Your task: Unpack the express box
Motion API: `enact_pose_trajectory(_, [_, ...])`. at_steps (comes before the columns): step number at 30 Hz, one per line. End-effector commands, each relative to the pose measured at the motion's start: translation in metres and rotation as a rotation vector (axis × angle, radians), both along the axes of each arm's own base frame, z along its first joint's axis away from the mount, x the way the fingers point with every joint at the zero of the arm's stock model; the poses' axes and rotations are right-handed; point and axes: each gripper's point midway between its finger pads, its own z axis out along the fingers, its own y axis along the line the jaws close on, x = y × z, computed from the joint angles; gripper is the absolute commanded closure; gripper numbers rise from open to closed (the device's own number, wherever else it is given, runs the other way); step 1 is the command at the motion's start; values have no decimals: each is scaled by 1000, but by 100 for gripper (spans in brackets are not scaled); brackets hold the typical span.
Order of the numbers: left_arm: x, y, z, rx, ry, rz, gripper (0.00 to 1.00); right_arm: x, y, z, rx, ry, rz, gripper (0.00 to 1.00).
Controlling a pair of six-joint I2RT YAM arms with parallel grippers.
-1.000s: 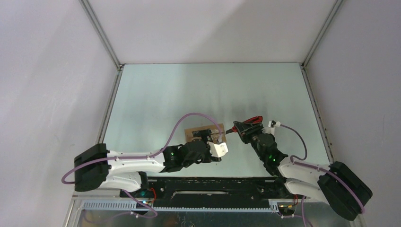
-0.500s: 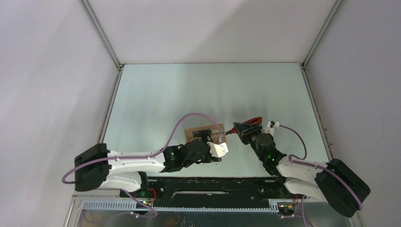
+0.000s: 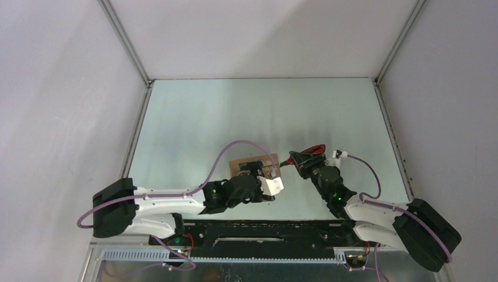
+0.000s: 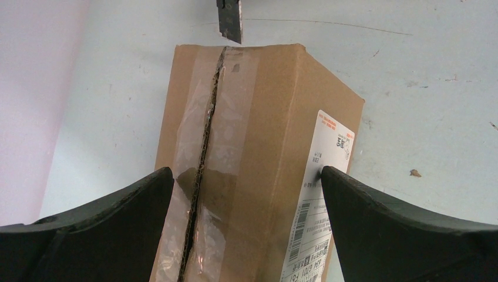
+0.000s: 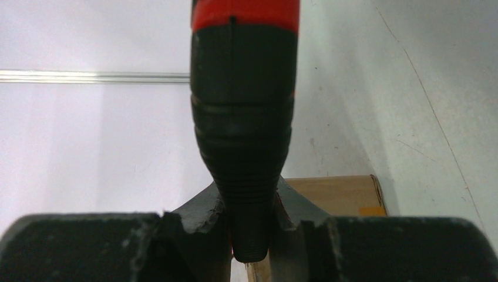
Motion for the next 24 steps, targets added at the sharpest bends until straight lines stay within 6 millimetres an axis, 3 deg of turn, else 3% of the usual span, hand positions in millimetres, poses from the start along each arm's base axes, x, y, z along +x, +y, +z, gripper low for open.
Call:
enact_pose_trajectory(1, [3, -10, 15, -60, -6, 1, 0, 4, -3, 16, 21, -52, -26, 100])
enact_pose_trajectory(24, [3, -11, 13, -59, -2, 2, 0, 5, -2, 7, 20, -32, -24, 100])
